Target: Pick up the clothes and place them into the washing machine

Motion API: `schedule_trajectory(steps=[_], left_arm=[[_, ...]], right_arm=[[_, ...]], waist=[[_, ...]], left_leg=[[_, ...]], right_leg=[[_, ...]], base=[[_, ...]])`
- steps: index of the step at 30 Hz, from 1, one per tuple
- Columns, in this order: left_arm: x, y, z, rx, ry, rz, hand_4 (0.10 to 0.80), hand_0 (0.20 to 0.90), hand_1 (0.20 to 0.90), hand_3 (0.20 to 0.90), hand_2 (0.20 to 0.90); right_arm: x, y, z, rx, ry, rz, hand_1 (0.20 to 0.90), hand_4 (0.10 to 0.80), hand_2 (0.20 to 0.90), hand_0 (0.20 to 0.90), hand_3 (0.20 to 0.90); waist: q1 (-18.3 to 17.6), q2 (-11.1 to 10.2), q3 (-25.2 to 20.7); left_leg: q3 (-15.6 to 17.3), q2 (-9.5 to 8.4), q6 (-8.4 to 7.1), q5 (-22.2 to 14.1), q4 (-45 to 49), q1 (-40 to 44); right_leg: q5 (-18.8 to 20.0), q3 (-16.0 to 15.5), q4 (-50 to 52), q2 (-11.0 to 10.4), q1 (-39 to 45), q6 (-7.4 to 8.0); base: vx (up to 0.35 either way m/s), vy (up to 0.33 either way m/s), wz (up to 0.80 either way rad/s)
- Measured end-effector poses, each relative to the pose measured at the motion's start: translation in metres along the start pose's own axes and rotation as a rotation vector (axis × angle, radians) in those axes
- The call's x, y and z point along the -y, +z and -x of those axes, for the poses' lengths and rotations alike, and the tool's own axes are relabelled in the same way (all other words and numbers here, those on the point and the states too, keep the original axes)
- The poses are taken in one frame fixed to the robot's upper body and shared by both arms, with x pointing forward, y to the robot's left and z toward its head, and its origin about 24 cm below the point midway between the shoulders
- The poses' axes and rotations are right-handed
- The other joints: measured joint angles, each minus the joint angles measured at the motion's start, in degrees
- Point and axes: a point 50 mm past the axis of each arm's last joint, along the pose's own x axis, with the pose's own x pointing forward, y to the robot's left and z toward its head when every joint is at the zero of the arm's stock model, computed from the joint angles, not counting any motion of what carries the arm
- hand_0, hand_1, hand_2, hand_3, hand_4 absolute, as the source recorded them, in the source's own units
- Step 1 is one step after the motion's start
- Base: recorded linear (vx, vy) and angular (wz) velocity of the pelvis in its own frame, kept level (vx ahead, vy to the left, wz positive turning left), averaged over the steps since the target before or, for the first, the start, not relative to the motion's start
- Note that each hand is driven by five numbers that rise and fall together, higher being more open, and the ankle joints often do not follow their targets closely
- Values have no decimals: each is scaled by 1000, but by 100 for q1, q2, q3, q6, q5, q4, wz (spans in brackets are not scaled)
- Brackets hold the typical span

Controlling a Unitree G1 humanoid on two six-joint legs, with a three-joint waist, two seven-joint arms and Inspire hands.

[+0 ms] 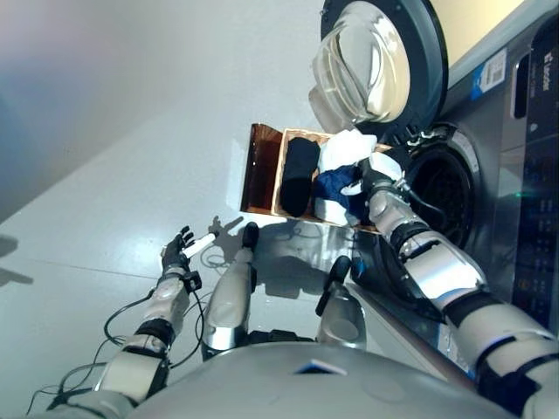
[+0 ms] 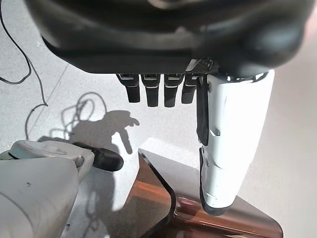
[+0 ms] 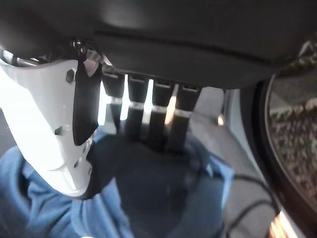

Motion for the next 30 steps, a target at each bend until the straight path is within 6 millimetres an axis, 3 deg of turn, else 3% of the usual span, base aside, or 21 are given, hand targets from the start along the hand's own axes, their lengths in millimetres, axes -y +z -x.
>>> schedule_trajectory(steps=[4, 11, 15, 16, 25, 30], left_arm=[[2, 8, -2, 20, -2, 15, 800, 900, 900, 900, 900], [-7, 26, -5, 80, 19, 64, 800, 900, 900, 900, 900], [-13, 29, -6, 77, 41, 77, 800, 900, 900, 900, 900], [-16, 29, -6, 78, 50, 83, 800, 900, 900, 900, 900], [-14, 36, -5, 105, 37, 94, 800, 900, 900, 900, 900], [-16, 39, -5, 115, 43, 110, 800, 900, 900, 900, 900]], right_arm=[[-13, 6, 5, 53, 34, -12, 200, 300, 200, 200, 200], [-1, 39, 8, 184, 9, -57, 200, 300, 200, 200, 200], [5, 45, 9, 211, -8, -63, 200, 300, 200, 200, 200], [7, 48, 10, 214, -16, -72, 900, 800, 900, 900, 900], [24, 51, 15, 277, -91, -94, 900, 800, 900, 900, 900], [21, 48, 17, 275, -88, -83, 900, 800, 900, 900, 900]], waist=[[-70, -38, 22], [-307, -432, 261], [-322, -493, 314], [-324, -492, 341], [-336, -490, 542], [-336, -486, 563]], left_leg=[[57, 5, -3, 4, -27, -35], [161, 21, 14, 23, 8, -117], [183, 23, 16, 14, 8, -118], [193, 25, 3, 4, 8, -119], [224, 34, 11, -2, 3, -121], [226, 34, 19, -5, 2, -121]], right_leg=[[0, 69, 30, 7, -109, 0], [2, 192, 84, 5, -279, -2], [2, 213, 81, 1, -289, -2], [2, 221, 81, 1, -296, -2], [2, 259, 78, 4, -322, -2], [2, 261, 72, 7, -323, -2]], base=[[-7, -6, -7], [-8, -6, -7], [-4, -4, -3], [0, 0, 0], [-1, -1, 0], [0, 0, 0]])
